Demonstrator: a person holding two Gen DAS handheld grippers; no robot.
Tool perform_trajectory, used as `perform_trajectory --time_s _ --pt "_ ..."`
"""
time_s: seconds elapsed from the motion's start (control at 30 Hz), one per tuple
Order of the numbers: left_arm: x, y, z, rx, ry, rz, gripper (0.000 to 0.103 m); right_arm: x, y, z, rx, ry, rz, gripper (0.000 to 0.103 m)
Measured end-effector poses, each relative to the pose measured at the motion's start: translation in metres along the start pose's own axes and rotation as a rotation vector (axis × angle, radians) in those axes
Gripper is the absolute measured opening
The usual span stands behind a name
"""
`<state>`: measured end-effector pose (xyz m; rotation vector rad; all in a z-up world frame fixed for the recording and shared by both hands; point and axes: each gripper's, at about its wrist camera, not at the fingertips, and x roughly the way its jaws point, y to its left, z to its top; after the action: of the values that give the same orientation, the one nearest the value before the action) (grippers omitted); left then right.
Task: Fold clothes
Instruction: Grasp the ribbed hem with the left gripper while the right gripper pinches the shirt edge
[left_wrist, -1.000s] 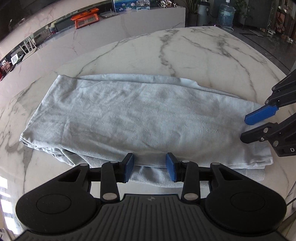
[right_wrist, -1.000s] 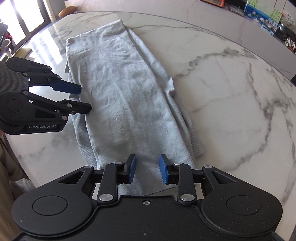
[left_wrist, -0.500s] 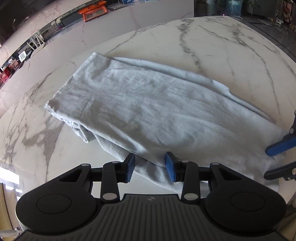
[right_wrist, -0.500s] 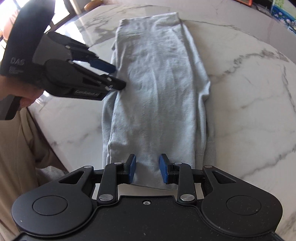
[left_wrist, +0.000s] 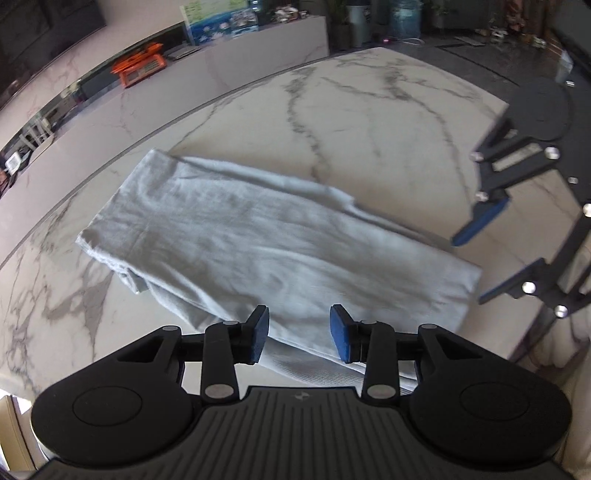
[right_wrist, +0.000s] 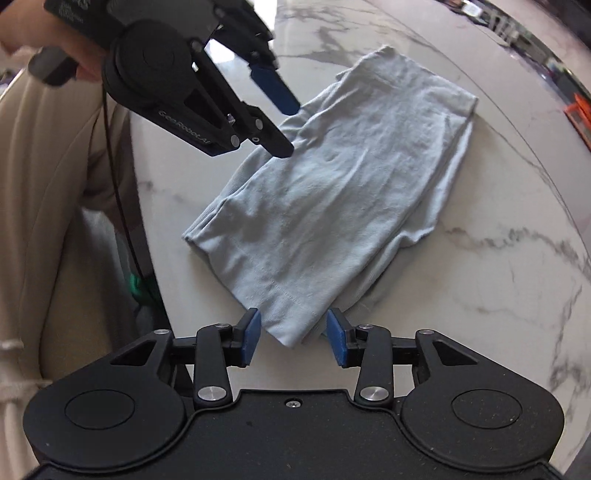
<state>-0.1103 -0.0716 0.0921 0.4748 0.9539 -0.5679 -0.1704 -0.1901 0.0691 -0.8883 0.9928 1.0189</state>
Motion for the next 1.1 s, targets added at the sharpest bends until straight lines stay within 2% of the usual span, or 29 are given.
perform_trajectory --time_s 0.1,0.2,0.3,0.37,0.57,0.67,0.7,0.87,0.93,1.03,1.1 --pt "-0.002 -0.034 -0.007 0.144 0.028 -0.029 0.045 0.004 0.018 0.000 -0.181 0.028 -0.042 0.045" --pt "0.000 -0.065 -0.017 0.287 0.028 -0.027 0.049 0.004 0.036 -0.002 -0.376 0.027 -0.063 0.046" --pt "0.010 -0.080 -0.026 0.370 0.018 0.006 0.050 0.010 0.044 -0.006 -0.516 0.045 -0.083 0.046" --pt "0.020 -0.082 -0.030 0.385 0.027 0.016 0.050 0.016 0.044 -0.006 -0.554 0.056 -0.098 0.046" --pt "0.034 -0.073 -0.034 0.373 0.036 0.018 0.051 0.028 0.038 -0.006 -0.587 0.068 -0.121 0.043" --pt "0.032 -0.068 -0.033 0.371 0.040 0.002 0.051 0.031 0.037 -0.005 -0.591 0.058 -0.130 0.038" --pt "0.032 -0.067 -0.032 0.373 0.040 -0.002 0.051 0.032 0.036 -0.004 -0.576 0.061 -0.121 0.031" --pt "0.030 -0.071 -0.034 0.396 -0.002 0.003 0.051 0.032 0.022 0.004 -0.470 0.060 -0.067 0.023" --pt "0.033 -0.073 -0.033 0.407 -0.011 0.008 0.051 0.028 0.005 0.011 -0.356 0.050 -0.007 0.015" --pt "0.037 -0.073 -0.032 0.411 -0.016 0.016 0.052 0.024 -0.016 0.016 -0.227 0.038 0.059 0.014" --pt "0.039 -0.069 -0.029 0.389 -0.010 -0.002 0.049 0.022 -0.022 0.017 -0.193 0.030 0.075 0.014"
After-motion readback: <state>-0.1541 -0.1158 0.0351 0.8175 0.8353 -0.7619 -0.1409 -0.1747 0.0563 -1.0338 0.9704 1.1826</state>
